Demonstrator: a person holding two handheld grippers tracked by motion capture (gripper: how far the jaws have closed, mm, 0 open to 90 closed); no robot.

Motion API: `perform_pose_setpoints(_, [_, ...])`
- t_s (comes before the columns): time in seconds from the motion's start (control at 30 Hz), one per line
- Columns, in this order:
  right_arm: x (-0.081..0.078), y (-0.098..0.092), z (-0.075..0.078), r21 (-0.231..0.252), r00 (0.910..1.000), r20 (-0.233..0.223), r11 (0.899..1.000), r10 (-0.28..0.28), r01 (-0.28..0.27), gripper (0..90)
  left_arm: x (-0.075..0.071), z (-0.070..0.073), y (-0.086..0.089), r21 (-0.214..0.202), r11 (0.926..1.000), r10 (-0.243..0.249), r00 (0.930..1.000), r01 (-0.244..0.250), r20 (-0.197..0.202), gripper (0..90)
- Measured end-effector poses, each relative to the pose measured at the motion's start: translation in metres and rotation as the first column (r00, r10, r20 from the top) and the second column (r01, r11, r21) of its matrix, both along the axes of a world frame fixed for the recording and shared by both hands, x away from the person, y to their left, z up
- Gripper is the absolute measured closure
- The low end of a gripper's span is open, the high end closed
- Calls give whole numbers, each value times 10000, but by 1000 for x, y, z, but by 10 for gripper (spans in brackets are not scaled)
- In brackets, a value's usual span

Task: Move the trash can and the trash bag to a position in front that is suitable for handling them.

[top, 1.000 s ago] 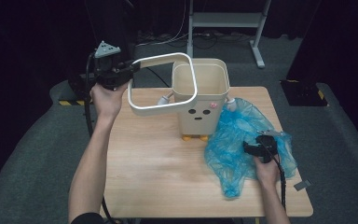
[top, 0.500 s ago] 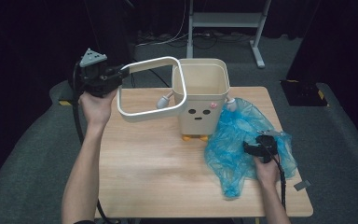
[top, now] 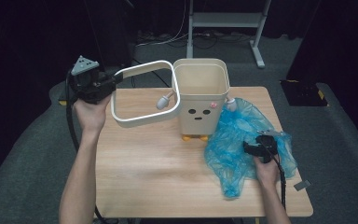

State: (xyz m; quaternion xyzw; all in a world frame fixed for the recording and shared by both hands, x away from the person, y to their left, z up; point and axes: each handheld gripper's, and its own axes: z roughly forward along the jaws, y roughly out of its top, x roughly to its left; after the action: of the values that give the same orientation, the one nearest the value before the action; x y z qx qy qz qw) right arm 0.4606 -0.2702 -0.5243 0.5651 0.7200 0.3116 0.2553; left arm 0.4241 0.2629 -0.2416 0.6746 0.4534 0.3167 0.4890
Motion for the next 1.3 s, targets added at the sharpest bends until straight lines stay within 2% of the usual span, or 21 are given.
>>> perform_pose_setpoints(0.5, [0, 0, 0, 0, 10000, -1, 10000, 0, 0, 187, -6, -10, 9, 110, 9997, 229, 9996, -227, -134, 771])
perform_pose_setpoints(0.67, [0, 0, 0, 1, 10000, -2, 10000, 3, -3, 187, -8, -13, 11, 275, 9989, 374, 9992, -370, -132, 771])
perform_pose_setpoints(0.8, [0, 0, 0, 0, 10000, -3, 10000, 0, 0, 187, -10, -16, 14, 153, 9990, 413, 9991, -411, -109, 770])
perform_pose_setpoints(1.13, [0, 0, 0, -1, 10000, -3, 10000, 1, -1, 187, -13, -25, 11, 347, 9985, 418, 9990, -412, -173, 771])
perform_pose_setpoints(1.3, [0, 0, 0, -3, 10000, -2, 10000, 2, -2, 187, -16, -30, 13, 310, 9986, 446, 9988, -439, -208, 771])
